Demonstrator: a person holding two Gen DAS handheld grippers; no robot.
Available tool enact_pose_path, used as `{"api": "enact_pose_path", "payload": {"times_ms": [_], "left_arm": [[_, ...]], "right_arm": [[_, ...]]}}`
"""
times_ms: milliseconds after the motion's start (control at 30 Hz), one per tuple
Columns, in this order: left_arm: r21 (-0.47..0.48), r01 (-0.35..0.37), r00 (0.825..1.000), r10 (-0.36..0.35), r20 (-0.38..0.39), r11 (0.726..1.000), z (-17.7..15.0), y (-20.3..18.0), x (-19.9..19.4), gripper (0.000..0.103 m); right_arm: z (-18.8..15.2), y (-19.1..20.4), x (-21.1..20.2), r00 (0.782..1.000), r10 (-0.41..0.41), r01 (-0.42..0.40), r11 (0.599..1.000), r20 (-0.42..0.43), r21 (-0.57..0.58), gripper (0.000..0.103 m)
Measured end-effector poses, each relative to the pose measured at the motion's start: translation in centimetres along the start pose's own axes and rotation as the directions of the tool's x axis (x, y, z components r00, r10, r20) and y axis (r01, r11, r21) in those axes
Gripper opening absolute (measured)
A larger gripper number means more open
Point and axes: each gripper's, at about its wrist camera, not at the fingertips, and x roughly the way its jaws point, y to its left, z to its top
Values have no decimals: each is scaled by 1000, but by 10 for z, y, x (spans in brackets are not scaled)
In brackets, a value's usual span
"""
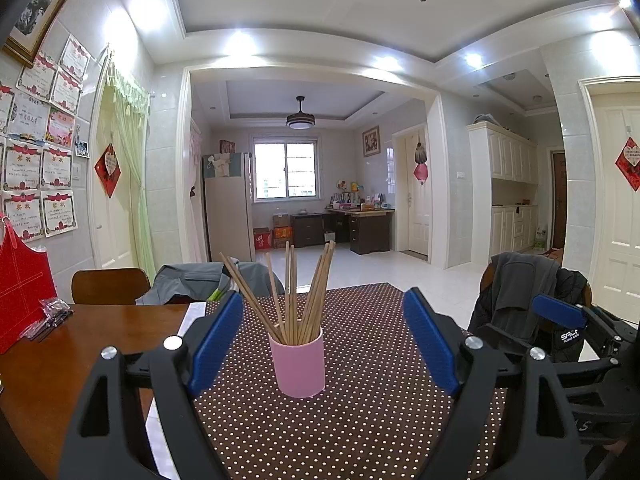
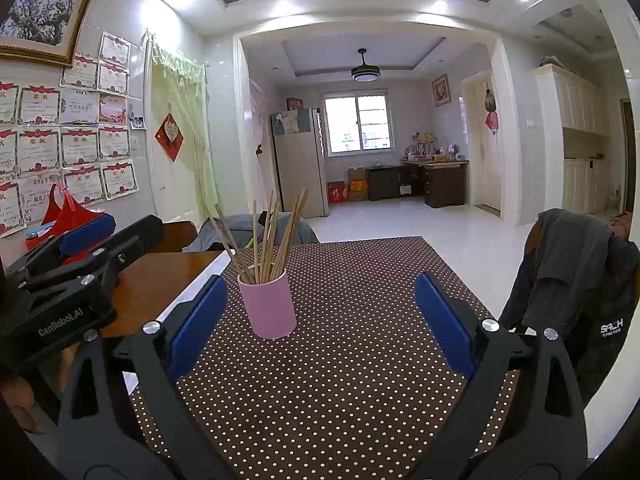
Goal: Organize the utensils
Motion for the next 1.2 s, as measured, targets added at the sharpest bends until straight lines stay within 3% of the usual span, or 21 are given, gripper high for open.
{"api": "enact_pose_path", "payload": {"times_ms": [1200], "left_arm": [[-3,1,1000,-1,-6,1000,1,-1,0,81]], "right_arm": [[-2,2,1,1000,3,-3,1000,-7,2,93]]}}
